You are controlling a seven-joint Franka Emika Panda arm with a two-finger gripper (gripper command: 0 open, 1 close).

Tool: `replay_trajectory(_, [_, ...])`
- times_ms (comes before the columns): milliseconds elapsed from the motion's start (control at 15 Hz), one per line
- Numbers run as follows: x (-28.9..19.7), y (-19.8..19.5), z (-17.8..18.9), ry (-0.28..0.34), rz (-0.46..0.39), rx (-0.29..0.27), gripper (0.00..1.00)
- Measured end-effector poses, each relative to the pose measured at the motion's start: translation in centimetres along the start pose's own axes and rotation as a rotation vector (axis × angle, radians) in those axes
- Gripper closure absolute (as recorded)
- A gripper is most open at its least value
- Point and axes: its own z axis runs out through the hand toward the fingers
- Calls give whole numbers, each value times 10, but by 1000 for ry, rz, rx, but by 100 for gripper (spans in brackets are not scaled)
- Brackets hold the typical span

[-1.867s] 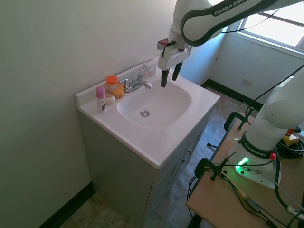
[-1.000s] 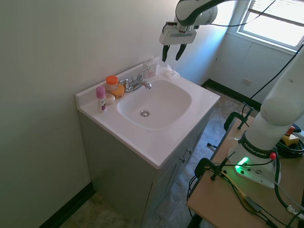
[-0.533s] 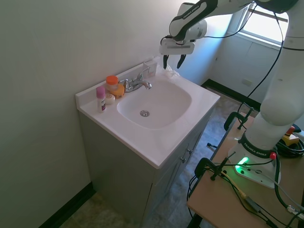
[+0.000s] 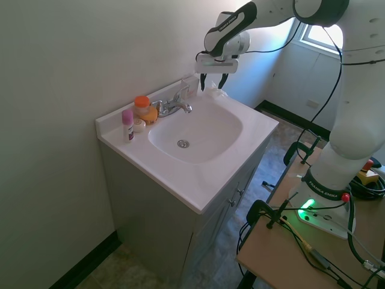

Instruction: Throw the tissue in the trash bin

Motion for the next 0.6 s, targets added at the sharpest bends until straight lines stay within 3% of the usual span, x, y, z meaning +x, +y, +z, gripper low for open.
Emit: replay_trajectory(600, [7,2,4,-12,35,9,100])
